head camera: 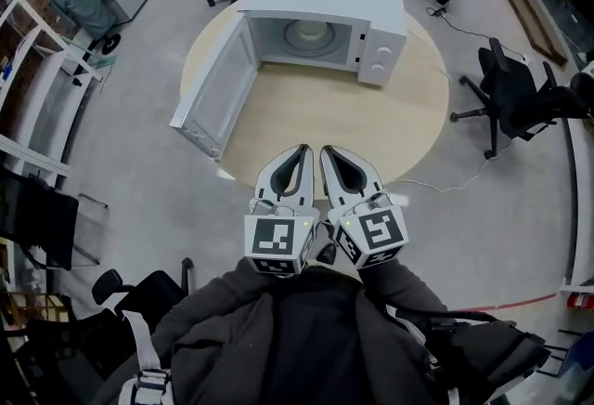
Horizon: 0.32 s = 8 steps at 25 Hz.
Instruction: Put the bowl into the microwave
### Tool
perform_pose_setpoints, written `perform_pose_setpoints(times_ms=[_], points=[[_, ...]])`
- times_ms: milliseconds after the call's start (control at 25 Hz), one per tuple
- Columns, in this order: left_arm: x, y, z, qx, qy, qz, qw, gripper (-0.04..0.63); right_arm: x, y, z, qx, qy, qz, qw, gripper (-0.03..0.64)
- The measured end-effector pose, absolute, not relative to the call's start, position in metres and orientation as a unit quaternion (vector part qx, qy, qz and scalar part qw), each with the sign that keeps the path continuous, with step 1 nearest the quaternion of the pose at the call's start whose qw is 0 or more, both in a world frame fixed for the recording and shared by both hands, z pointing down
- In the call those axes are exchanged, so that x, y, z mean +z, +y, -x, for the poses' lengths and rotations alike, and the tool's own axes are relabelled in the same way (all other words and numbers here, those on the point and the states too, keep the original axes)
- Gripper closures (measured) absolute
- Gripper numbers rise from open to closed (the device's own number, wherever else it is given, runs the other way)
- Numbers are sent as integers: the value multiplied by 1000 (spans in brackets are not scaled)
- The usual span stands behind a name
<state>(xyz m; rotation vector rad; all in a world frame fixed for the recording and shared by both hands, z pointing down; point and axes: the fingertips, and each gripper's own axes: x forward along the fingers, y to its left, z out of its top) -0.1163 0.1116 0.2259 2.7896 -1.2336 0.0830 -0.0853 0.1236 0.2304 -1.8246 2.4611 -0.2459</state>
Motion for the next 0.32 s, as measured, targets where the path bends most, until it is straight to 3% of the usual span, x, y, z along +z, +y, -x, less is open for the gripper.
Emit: perform_pose_setpoints(times_ms=[320], points=[[219,104,119,14,-410,-911,35,586,225,115,88,-68,807,586,32,609]])
